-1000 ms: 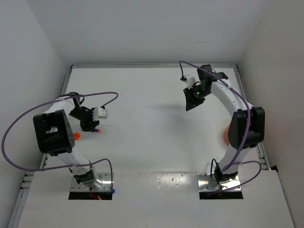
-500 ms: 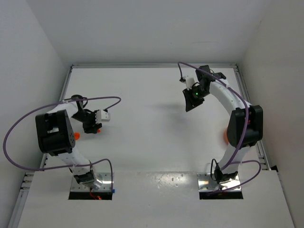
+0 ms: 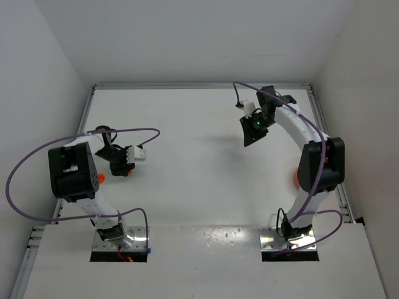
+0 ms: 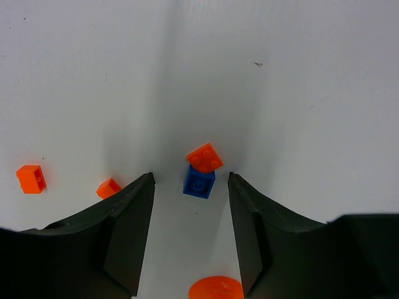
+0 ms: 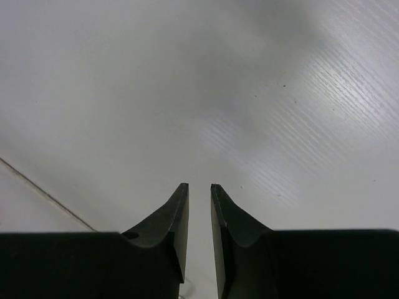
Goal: Sort the legos into containers by color
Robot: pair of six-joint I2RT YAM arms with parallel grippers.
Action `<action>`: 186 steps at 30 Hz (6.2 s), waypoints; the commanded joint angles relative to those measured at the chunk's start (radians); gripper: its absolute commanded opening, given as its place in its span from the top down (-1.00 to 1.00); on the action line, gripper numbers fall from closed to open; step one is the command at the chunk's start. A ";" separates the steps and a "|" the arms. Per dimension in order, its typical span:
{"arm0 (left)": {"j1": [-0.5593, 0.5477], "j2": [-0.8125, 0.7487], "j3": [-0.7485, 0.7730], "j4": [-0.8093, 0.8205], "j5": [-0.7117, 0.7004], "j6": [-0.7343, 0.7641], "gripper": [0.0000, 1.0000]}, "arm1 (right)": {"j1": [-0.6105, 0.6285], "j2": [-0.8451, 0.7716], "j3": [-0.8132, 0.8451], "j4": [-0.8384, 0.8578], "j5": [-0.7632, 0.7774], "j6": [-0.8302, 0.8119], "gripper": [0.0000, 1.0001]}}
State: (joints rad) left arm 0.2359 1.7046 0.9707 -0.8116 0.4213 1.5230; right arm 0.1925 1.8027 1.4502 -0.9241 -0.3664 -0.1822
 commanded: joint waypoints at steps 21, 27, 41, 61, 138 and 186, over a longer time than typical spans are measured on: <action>-0.007 -0.103 -0.138 0.068 0.006 -0.029 0.75 | 0.005 0.001 0.039 0.013 -0.043 0.021 0.57; 0.048 -0.085 0.190 -0.228 0.322 -0.149 0.80 | 0.025 -0.045 0.032 0.041 -0.238 0.021 0.57; -0.102 -0.295 0.235 -0.285 0.947 -0.502 0.83 | 0.179 0.038 -0.071 0.777 -0.984 0.753 0.46; -0.305 -0.370 0.261 0.153 0.918 -1.082 0.91 | 0.358 0.219 -0.200 2.093 -0.735 2.089 -0.04; -0.411 -0.169 0.507 0.106 0.387 -1.367 -0.99 | -0.691 -0.554 -0.350 -0.211 0.528 -0.227 1.00; -0.236 -0.278 0.388 -0.015 0.282 -1.267 -0.99 | -0.742 -0.356 -0.068 -0.360 -0.007 -0.411 0.35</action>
State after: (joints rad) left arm -0.0353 1.4620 1.3640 -0.7273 0.7773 0.1726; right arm -0.5980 1.4223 1.2930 -1.1870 -0.2089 -0.5762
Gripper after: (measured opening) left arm 0.995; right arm 0.329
